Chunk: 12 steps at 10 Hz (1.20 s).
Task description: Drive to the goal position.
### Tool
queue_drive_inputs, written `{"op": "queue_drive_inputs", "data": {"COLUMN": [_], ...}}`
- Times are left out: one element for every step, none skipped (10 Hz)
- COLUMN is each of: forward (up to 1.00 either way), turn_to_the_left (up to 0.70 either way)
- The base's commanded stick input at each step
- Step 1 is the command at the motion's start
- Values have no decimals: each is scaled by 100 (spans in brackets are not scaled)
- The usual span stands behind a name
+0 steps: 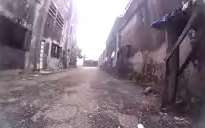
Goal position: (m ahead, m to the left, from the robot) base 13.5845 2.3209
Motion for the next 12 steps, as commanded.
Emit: {"op": "queue_drive_inputs", "data": {"forward": [70,70,70,70,70,70,70,70,70,70,70,70], "turn_to_the_left": [32,35,35,35,35,35,35,0,0,0,0,0]}}
